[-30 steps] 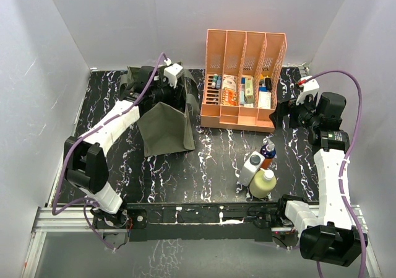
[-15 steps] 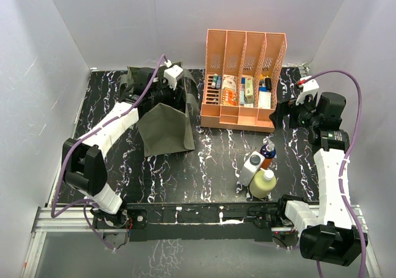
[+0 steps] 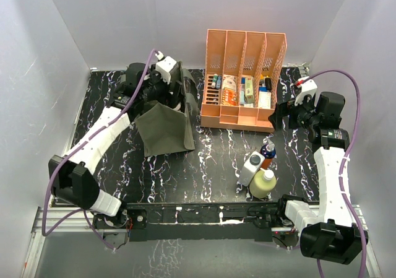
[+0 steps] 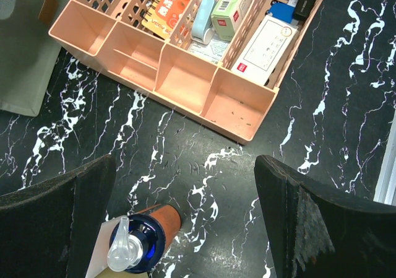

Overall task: Place the personal care products into the canvas bag
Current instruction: Place the care product in the canvas bag.

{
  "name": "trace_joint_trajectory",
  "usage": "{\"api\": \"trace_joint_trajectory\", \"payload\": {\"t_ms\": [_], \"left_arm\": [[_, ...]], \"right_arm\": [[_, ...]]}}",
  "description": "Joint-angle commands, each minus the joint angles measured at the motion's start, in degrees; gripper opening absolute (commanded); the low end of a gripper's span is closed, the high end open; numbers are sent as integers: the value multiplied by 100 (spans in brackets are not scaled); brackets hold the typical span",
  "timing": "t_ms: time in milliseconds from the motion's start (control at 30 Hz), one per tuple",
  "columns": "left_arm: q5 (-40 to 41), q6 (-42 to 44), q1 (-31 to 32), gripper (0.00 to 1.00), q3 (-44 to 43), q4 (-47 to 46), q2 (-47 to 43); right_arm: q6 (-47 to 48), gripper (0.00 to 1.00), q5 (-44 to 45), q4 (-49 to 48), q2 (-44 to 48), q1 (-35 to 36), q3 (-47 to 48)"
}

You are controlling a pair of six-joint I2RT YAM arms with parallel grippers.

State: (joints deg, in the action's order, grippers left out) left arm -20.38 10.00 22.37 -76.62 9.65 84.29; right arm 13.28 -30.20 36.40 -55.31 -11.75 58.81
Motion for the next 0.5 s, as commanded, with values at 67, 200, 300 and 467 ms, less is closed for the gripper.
{"api": "trace_joint_trajectory", "payload": {"t_ms": [67,200,300,467], "left_arm": [[977,79,22,81,-732,493,-515],[1127,66,22,81,-1583,1060,-550],[475,23,41,81,-2178,1575,-476],[40,-136,500,81,-2579,2049,-260]], "right_arm": [[6,99,-121,-114,-62,-21,351],[-42,99,-122,-140,-109,-23,364],[-58,99,-67,-119,-108,-21,405],[-98,99,-9,-88,-20,-25,456]]}}
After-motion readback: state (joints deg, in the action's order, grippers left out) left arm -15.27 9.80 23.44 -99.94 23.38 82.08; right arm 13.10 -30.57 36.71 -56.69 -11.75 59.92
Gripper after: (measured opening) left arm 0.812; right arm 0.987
